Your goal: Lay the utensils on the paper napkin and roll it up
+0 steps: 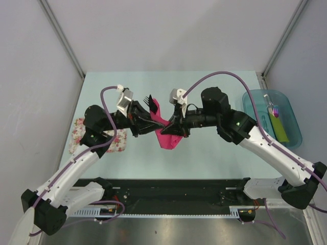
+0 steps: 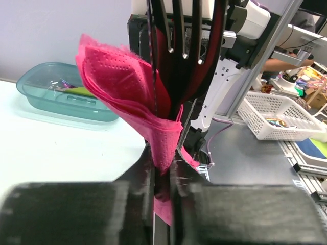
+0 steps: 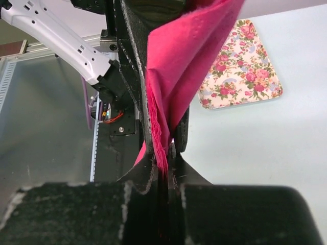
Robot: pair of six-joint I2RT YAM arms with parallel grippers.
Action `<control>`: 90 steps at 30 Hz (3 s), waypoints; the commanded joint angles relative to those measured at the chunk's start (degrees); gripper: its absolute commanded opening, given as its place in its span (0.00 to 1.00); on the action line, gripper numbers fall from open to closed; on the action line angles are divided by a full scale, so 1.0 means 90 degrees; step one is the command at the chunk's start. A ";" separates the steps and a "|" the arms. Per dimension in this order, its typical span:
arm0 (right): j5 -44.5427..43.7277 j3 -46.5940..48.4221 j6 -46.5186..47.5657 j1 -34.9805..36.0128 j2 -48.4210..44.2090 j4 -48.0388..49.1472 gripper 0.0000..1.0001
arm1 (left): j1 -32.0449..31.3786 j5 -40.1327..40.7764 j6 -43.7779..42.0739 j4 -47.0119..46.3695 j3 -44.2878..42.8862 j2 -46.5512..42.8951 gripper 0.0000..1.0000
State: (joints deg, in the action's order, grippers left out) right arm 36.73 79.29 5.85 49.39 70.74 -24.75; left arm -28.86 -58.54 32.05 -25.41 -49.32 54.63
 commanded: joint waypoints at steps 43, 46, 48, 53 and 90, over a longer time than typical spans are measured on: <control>-0.0106 -0.0050 -0.0474 -0.0204 -0.0506 0.0448 0.75 | 0.0443 0.0558 0.1233 -0.1562 -0.0096 -0.0035 0.00; -0.0049 -0.0030 -0.0347 -0.0389 -0.0614 0.0037 0.75 | 0.0502 0.0509 0.1214 -0.1581 -0.0135 -0.0045 0.00; 0.0049 -0.0021 -0.0318 -0.0516 -0.0672 -0.0139 0.70 | 0.0531 0.0499 0.1204 -0.1591 -0.0145 -0.0045 0.00; 0.0313 -0.0011 -0.0171 -0.0585 -0.0760 -0.0570 0.49 | 0.0570 0.0470 0.1194 -0.1581 -0.0116 -0.0045 0.00; 0.0978 -0.0558 -0.0044 -0.0233 0.0548 0.1627 0.00 | -0.0065 0.0353 0.1966 -0.1874 -0.0087 0.0024 0.00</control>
State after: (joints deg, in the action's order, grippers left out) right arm 47.46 74.56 6.35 45.82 74.52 -16.25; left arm -27.66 -56.93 47.11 -38.04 -49.60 56.36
